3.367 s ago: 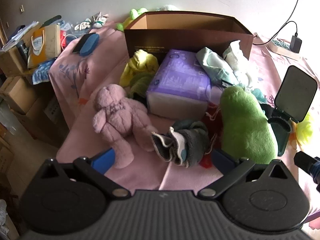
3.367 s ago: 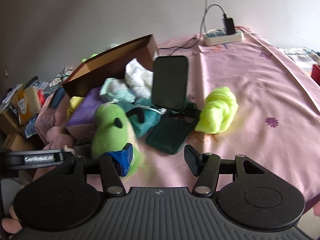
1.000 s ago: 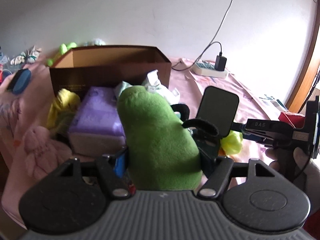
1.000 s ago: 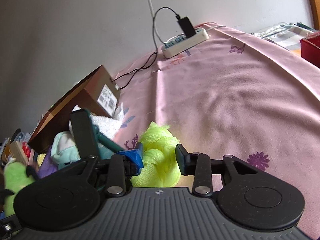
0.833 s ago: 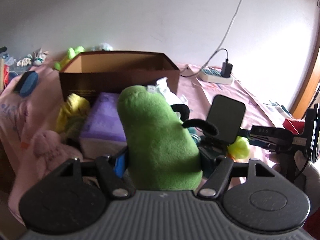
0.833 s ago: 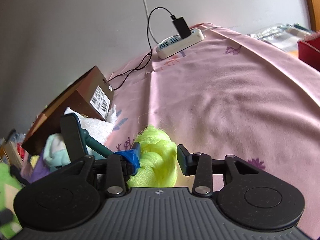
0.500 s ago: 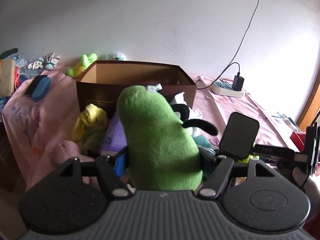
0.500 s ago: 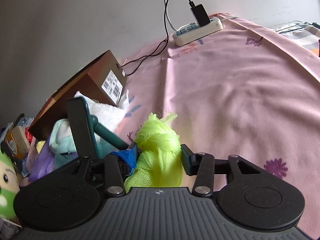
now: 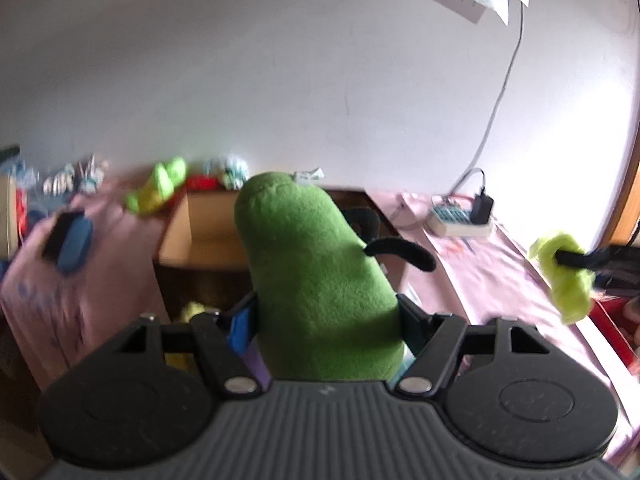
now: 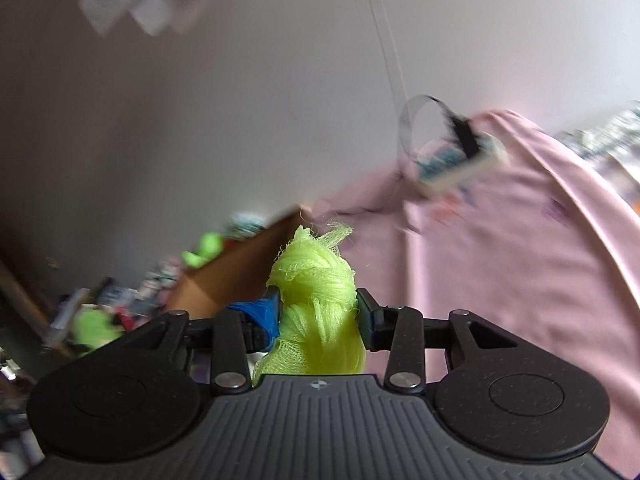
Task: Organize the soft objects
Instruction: 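Lift the green plush with the left tool while the right tool carries the loofah over the box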
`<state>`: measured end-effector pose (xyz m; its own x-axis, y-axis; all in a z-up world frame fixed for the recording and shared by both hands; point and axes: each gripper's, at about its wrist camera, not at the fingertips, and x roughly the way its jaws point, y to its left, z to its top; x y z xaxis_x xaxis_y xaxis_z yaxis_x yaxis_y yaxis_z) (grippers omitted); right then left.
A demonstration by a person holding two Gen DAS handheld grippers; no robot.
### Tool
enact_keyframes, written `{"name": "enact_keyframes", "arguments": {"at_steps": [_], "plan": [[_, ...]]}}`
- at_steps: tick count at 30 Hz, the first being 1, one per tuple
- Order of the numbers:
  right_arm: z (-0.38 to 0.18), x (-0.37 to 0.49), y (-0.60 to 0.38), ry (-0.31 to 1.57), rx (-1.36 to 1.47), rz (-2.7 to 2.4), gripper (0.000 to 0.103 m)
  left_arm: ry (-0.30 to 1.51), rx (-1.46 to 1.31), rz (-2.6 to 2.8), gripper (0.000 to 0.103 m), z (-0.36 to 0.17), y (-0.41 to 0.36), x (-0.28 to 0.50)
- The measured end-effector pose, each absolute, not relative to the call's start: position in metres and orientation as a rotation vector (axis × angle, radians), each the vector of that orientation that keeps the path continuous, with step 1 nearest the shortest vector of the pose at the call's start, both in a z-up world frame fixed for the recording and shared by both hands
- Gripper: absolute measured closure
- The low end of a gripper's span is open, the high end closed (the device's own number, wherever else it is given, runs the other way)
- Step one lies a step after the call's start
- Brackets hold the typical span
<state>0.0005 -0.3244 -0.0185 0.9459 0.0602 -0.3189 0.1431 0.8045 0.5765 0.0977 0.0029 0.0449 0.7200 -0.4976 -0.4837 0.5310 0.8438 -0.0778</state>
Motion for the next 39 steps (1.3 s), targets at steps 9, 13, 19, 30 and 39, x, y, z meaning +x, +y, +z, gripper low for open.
{"name": "enact_keyframes", "arguments": {"at_steps": [9,13,19,30,39], "plan": [[0.025,0.131,-0.280,0.397,0.499,0.056,0.079,0.523,0.110,-0.521,0.030,0.057,-0.021,0.196],[-0.002,0.190,-0.264,0.513,0.447,0.041,0.079,0.552,0.136,-0.477,0.030,0.039,-0.034,0.234],[-0.033,0.242,-0.240,0.614,0.327,-0.036,0.078,0.604,0.140,-0.424,0.029,0.008,-0.048,0.279],[-0.062,0.259,-0.240,0.791,0.229,-0.042,0.076,0.743,0.106,-0.400,0.026,-0.034,-0.042,0.318],[-0.053,0.251,-0.243,0.877,0.215,-0.003,0.075,0.779,0.134,-0.469,0.017,-0.037,-0.042,0.298]]}}
